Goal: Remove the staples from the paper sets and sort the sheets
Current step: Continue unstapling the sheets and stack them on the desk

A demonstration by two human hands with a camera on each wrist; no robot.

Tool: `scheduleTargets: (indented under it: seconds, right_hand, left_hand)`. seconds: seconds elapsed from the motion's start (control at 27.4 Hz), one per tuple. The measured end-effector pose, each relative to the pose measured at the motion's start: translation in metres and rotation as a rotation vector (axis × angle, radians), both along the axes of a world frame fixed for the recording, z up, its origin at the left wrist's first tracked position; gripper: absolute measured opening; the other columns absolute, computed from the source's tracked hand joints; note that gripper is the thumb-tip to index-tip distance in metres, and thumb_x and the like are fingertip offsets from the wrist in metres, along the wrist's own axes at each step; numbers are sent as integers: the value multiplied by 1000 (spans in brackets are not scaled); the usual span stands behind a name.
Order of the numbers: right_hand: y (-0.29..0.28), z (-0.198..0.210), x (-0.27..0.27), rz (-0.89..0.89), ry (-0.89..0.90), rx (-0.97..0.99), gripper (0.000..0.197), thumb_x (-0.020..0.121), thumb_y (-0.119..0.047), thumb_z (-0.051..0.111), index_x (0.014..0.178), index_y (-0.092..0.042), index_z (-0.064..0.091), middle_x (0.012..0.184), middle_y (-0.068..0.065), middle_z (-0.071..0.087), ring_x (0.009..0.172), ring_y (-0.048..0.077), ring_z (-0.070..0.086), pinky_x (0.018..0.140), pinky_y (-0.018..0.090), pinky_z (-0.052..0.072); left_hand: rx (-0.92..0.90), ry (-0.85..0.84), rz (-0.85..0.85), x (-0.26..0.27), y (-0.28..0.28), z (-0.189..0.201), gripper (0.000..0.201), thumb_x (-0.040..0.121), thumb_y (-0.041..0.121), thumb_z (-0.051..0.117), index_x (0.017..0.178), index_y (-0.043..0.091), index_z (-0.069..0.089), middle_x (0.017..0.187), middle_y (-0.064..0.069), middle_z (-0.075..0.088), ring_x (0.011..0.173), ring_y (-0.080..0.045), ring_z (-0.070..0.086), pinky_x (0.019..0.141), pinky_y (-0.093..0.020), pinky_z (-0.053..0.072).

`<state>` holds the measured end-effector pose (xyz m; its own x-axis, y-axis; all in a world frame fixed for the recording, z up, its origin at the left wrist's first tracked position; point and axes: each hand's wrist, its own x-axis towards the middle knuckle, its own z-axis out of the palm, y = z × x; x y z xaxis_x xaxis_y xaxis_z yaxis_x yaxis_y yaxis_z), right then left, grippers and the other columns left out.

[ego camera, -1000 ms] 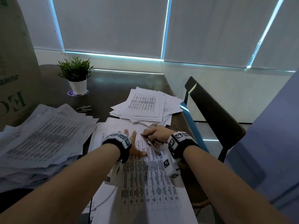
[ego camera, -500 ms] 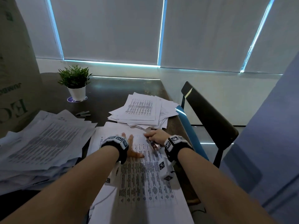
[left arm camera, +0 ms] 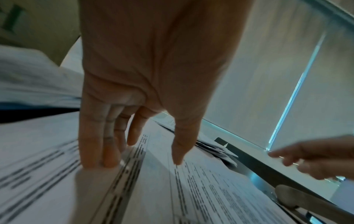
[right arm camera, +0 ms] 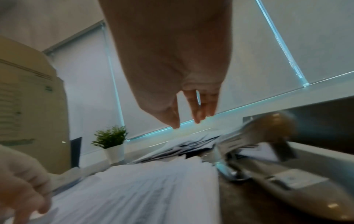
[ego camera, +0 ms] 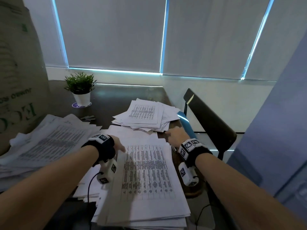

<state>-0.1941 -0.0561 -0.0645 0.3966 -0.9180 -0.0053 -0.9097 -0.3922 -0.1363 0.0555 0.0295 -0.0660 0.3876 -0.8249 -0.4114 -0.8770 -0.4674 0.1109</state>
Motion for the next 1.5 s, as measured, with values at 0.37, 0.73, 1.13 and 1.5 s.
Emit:
scheduleTargets:
  seconds: [0.37,0.73,1.13,1.5]
  right_hand:
    - [26,-26,49,60,42,344,89,76,-64,72,144,-15,44,145,10,45,132,29,45,107,42,42]
    - [22,-29,35,-8,-466,189,70,85,-36,74,142,-12,42,142,13,48,128,26,48,103,34,42]
    - [-8,-5,17,-162,-1336,480,35,85,-6,73,118,4,65,111,19,71,103,34,69,96,52,53]
    - [-51,0,22,-226,-1210,309,18,86,-31,72,99,-19,74,98,3,76,93,24,72,88,49,57]
  left_hand:
    - [-90,421,149,-7,13,-5,36,83,4,70,115,-10,62,116,-25,60,75,-21,72,63,-23,56]
    - [-370,729,193,1,24,-7,43,66,14,86,102,3,65,99,-11,71,91,-29,68,88,-42,55]
    - [-837,1283,179,26,-4,37,33,89,13,63,120,2,59,117,-17,66,102,-31,66,88,-46,53]
    - [-925,1071,319,39,-44,24,26,81,0,70,105,-9,64,103,-22,65,75,-26,62,69,-35,56]
